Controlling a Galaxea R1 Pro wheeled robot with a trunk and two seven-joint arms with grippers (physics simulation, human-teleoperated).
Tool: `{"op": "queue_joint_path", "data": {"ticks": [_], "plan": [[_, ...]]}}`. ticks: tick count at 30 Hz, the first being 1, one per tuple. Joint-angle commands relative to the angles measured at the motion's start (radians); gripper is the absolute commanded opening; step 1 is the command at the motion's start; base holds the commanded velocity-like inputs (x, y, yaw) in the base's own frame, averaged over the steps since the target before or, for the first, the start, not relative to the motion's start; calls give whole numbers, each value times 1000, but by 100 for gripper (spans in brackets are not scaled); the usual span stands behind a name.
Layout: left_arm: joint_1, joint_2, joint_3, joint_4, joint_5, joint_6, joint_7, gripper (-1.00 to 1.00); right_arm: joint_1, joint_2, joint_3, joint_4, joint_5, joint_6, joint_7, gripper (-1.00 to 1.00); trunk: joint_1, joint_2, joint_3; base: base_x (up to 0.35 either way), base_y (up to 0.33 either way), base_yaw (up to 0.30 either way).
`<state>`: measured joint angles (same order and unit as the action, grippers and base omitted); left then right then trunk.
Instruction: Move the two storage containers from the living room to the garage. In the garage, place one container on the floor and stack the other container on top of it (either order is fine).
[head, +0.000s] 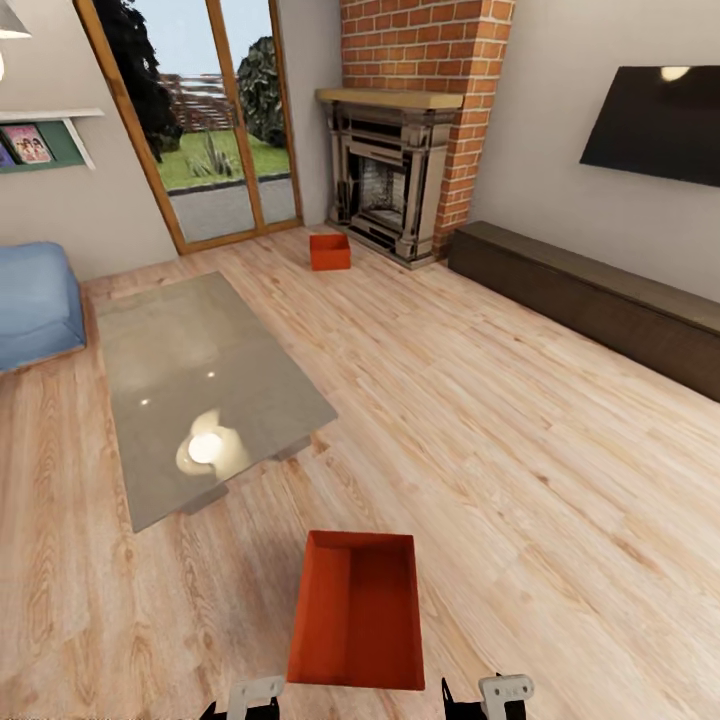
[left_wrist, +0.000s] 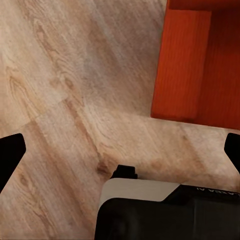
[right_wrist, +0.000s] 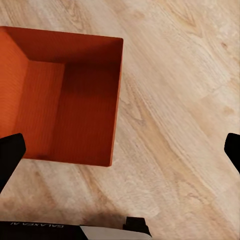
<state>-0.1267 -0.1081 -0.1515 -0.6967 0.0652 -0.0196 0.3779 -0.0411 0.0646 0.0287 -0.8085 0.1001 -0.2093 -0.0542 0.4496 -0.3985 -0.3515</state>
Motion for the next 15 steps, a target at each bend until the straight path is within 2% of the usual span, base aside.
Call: {"op": "queue_joint_path", "data": {"ticks": [1,7,13,15], "plan": [[-1,1,-5,0,7,-2,7,100,0,0,0,0,10,-2,-6,100,0,-2,-2,0,0,49],[-1,1,-5,0,7,-2,7,100,0,0,0,0,9,-2,-5,100,0,-2,-2,0,0,2],[-1,1,-5,0,7,-2,7,100,0,0,0,0,6,-2,-4,100,0,-2,-2,0,0,-231],[-1,1,-5,0,7,-2,7,100,0,0,0,0,6,-2,-4,100,0,-2,-2,0,0,-73]]}}
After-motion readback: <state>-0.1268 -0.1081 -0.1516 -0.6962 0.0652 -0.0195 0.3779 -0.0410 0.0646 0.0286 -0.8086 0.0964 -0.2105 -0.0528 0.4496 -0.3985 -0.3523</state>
